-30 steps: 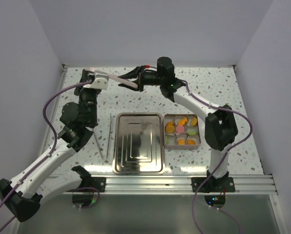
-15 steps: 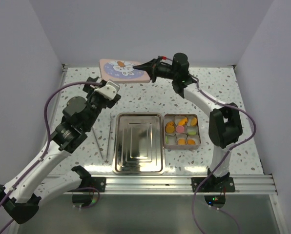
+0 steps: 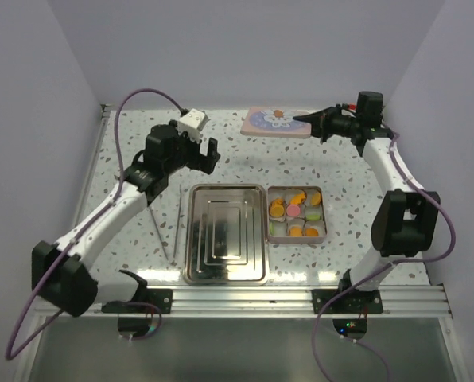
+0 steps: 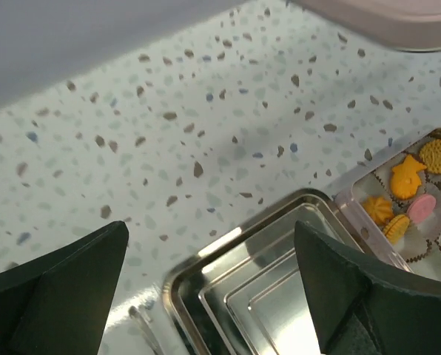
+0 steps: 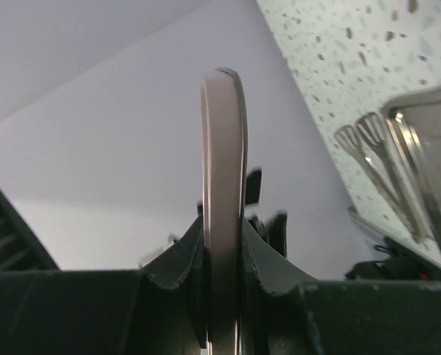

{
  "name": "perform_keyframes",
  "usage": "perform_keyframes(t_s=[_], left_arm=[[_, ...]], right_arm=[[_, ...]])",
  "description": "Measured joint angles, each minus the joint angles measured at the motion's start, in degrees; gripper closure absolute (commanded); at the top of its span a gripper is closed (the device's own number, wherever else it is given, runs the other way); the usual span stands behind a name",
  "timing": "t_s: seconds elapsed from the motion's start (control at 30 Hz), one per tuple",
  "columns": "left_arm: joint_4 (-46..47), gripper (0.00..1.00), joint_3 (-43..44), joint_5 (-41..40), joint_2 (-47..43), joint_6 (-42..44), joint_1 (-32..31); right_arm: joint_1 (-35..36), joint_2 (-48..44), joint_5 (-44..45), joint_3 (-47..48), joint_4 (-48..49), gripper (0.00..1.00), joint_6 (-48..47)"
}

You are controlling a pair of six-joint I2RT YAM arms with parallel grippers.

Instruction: Pack the cookies

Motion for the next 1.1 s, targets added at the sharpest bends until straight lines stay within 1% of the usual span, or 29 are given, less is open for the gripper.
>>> perform_keyframes(t_s=[0.07,0.13,0.2,0.23,0.27,0.33,0.4,0.47,0.53,0.63,0.73,0.8,0.83,0.97,1.1], left_arm=[[0.0,0.00,1.2,5.3,8.0,-4.3,3.6],[-0.1,0.00,3.0,11.2,15.8,-8.0,6.2],[0.6,0.00,3.9,13.4,21.5,-11.2,7.3],[1.8,0.00,3.0,13.5,22.8,-12.6,7.5],[4.0,0.00,0.7,12.7,22.8,-13.5,7.5],[8.9,0.00,-5.4,9.7,19.5,-14.2,7.5],[15.0,0.00,-13.6,3.7,12.4,-13.0,7.6],[19.8,0.00,-19.5,-2.8,5.4,-10.7,8.1],[24.5,0.00,-23.5,-7.3,0.8,-8.4,10.3],[33.3,0.00,-31.1,-11.5,-1.7,-6.1,17.0],[41.1,0.00,-41.4,-14.0,-1.5,-4.0,21.0],[47.3,0.00,-47.9,-14.7,0.9,-2.6,21.2],[49.2,0.00,-49.4,-14.8,2.4,-2.1,21.1],[58.5,0.00,-51.1,-15.5,9.4,-0.1,21.2],[71.5,0.00,-51.3,-15.4,14.8,0.2,22.4]], right_arm=[[-1.5,-4.4,0.2,-1.7,-7.4,1.00,-7.5],[-1.9,-9.3,0.3,-3.7,-13.2,1.00,-13.0],[-1.7,-13.0,0.5,-4.3,-18.0,1.00,-18.0],[-1.6,-14.5,0.6,-4.4,-19.9,1.00,-20.1],[-1.4,-15.7,0.9,-4.6,-21.4,1.00,-22.0],[-1.2,-17.9,1.2,-5.7,-23.5,1.00,-24.9],[-1.3,-19.8,1.5,-7.6,-25.6,1.00,-27.1],[-1.3,-21.1,1.8,-9.6,-27.8,1.00,-28.9],[-1.3,-22.2,2.3,-11.7,-29.5,1.00,-30.4],[-1.3,-22.8,3.2,-13.0,-32.7,1.00,-32.5],[-1.3,-22.9,4.7,-13.0,-35.2,1.00,-35.1],[-1.3,-22.9,5.9,-12.9,-37.2,1.00,-37.2],[-1.3,-22.9,6.6,-12.9,-38.3,1.00,-38.1],[-1.3,-22.9,8.6,-12.9,-42.2,1.00,-41.6],[-1.3,-22.9,10.1,-12.8,-45.9,1.00,-44.3]])
